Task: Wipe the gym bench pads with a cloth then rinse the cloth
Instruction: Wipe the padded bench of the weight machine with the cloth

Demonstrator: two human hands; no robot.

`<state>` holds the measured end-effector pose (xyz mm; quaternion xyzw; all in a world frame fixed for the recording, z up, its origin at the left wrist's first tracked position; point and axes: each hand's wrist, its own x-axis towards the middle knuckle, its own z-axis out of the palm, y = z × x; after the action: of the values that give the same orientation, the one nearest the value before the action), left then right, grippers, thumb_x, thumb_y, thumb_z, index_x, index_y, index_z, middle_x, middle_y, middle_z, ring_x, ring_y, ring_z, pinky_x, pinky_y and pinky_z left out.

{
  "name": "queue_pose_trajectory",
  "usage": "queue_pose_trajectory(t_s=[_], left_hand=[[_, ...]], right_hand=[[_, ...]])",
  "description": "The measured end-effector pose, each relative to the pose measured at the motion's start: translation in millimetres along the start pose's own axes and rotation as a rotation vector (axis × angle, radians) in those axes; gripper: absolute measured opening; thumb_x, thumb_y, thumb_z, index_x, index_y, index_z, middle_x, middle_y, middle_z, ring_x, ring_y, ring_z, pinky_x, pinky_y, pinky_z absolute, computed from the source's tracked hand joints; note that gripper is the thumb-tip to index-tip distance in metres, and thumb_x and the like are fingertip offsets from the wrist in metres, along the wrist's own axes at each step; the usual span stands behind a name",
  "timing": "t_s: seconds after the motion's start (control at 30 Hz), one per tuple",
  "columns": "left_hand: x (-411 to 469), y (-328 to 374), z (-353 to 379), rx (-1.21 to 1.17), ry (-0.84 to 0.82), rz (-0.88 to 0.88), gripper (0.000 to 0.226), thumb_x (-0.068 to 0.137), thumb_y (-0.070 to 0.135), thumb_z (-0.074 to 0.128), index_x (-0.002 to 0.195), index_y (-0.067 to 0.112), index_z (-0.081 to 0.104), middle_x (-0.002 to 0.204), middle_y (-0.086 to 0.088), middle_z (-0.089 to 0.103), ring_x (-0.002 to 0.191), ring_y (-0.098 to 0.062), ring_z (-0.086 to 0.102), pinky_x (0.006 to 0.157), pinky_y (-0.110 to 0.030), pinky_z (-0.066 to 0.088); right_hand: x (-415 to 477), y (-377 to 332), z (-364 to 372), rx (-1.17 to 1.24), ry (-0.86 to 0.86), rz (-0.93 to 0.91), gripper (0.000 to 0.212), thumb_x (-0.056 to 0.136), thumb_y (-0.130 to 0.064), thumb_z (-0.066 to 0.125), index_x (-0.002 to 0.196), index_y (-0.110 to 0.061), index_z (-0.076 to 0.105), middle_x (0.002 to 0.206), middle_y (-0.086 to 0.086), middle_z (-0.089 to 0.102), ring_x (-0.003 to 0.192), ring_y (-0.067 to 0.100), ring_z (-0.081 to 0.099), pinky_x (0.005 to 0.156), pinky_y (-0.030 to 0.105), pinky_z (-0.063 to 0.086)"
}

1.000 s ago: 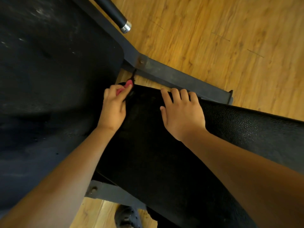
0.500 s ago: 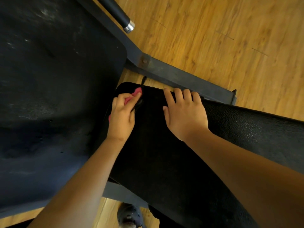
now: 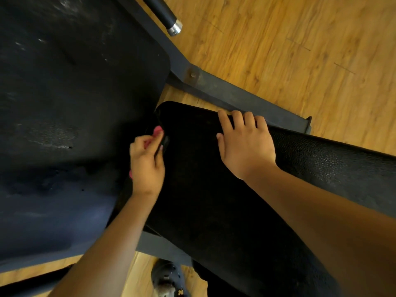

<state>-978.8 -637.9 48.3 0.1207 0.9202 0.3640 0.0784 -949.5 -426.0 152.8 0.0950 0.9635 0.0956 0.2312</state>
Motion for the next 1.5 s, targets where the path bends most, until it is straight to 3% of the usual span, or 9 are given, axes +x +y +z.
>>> queue_pose_trajectory(t_s=[0.2, 0.33, 0.57, 0.67, 0.77, 0.97, 1.23, 1.4, 1.5], left_hand=[[-21, 15, -7, -0.005, -0.124, 0.214, 0.047, 0.092, 0.007, 0.049, 0.138, 0.016, 0.054, 0.112, -0.007, 0.054, 0.099, -0.019, 0.048, 0.09, -0.024, 0.041], [-5, -31, -12, 0.012, 0.032, -0.129, 0.05, 0.09, -0.007, 0.054, 0.137, 0.01, 0.053, 0.109, -0.015, 0.053, 0.098, -0.032, 0.052, 0.096, -0.04, 0.046], [-49, 24, -12, 0.047, -0.11, 0.155, 0.045, 0.092, 0.024, 0.043, 0.133, 0.019, 0.059, 0.105, -0.005, 0.057, 0.089, -0.022, 0.058, 0.071, -0.031, 0.052], [-40, -7, -19, 0.204, -0.048, 0.084, 0.046, 0.089, 0.019, 0.046, 0.133, 0.021, 0.058, 0.105, -0.011, 0.058, 0.076, -0.03, 0.061, 0.055, -0.036, 0.05], [-30, -31, -21, 0.205, 0.067, -0.272, 0.041, 0.092, 0.006, 0.055, 0.131, 0.017, 0.061, 0.108, -0.017, 0.056, 0.076, -0.039, 0.059, 0.061, -0.044, 0.049], [-67, 3, -19, 0.166, 0.027, -0.107, 0.046, 0.095, 0.04, 0.044, 0.132, 0.018, 0.058, 0.114, -0.01, 0.055, 0.097, -0.027, 0.054, 0.069, -0.034, 0.049], [-75, -45, -38, 0.121, 0.057, -0.349, 0.035, 0.097, 0.017, 0.05, 0.131, 0.017, 0.059, 0.113, -0.016, 0.053, 0.09, -0.035, 0.059, 0.072, -0.044, 0.051], [-106, -22, -41, 0.098, -0.01, -0.058, 0.038, 0.098, 0.031, 0.043, 0.128, 0.014, 0.061, 0.106, -0.006, 0.05, 0.08, -0.02, 0.057, 0.066, -0.031, 0.05], [-98, -37, -38, 0.073, 0.061, -0.262, 0.038, 0.099, 0.026, 0.044, 0.133, 0.015, 0.056, 0.114, -0.011, 0.048, 0.088, -0.024, 0.056, 0.075, -0.04, 0.053]], right_hand=[[0, -1, -1, -0.019, 0.007, 0.004, 0.057, 0.099, -0.041, 0.025, 0.148, -0.013, 0.028, 0.132, 0.014, 0.051, 0.114, 0.034, 0.049, 0.095, 0.044, 0.038], [-1, -2, 0, -0.028, 0.01, 0.005, 0.057, 0.099, -0.041, 0.022, 0.148, -0.014, 0.027, 0.133, 0.013, 0.05, 0.115, 0.033, 0.048, 0.096, 0.044, 0.037], [-1, -1, -1, -0.033, -0.004, -0.002, 0.056, 0.1, -0.042, 0.02, 0.149, -0.015, 0.022, 0.138, 0.013, 0.045, 0.122, 0.032, 0.044, 0.1, 0.043, 0.034], [-1, -3, -3, -0.038, -0.001, 0.002, 0.056, 0.1, -0.042, 0.02, 0.149, -0.015, 0.022, 0.137, 0.013, 0.045, 0.122, 0.033, 0.044, 0.099, 0.044, 0.035], [0, -2, -1, -0.035, 0.003, 0.001, 0.056, 0.1, -0.043, 0.02, 0.15, -0.015, 0.02, 0.138, 0.012, 0.044, 0.123, 0.033, 0.043, 0.099, 0.043, 0.034], [-1, -2, -1, -0.04, 0.001, -0.004, 0.057, 0.1, -0.043, 0.019, 0.15, -0.015, 0.02, 0.137, 0.012, 0.044, 0.123, 0.033, 0.043, 0.1, 0.043, 0.034], [0, -3, 0, -0.047, 0.01, 0.002, 0.057, 0.1, -0.042, 0.02, 0.15, -0.015, 0.021, 0.135, 0.013, 0.047, 0.12, 0.033, 0.045, 0.098, 0.044, 0.035], [0, -2, 0, -0.037, -0.002, -0.002, 0.057, 0.1, -0.043, 0.019, 0.151, -0.015, 0.017, 0.139, 0.014, 0.042, 0.124, 0.034, 0.042, 0.101, 0.045, 0.033], [0, -3, -1, -0.038, -0.005, 0.002, 0.058, 0.1, -0.043, 0.018, 0.151, -0.016, 0.016, 0.14, 0.013, 0.042, 0.125, 0.034, 0.041, 0.102, 0.045, 0.033]])
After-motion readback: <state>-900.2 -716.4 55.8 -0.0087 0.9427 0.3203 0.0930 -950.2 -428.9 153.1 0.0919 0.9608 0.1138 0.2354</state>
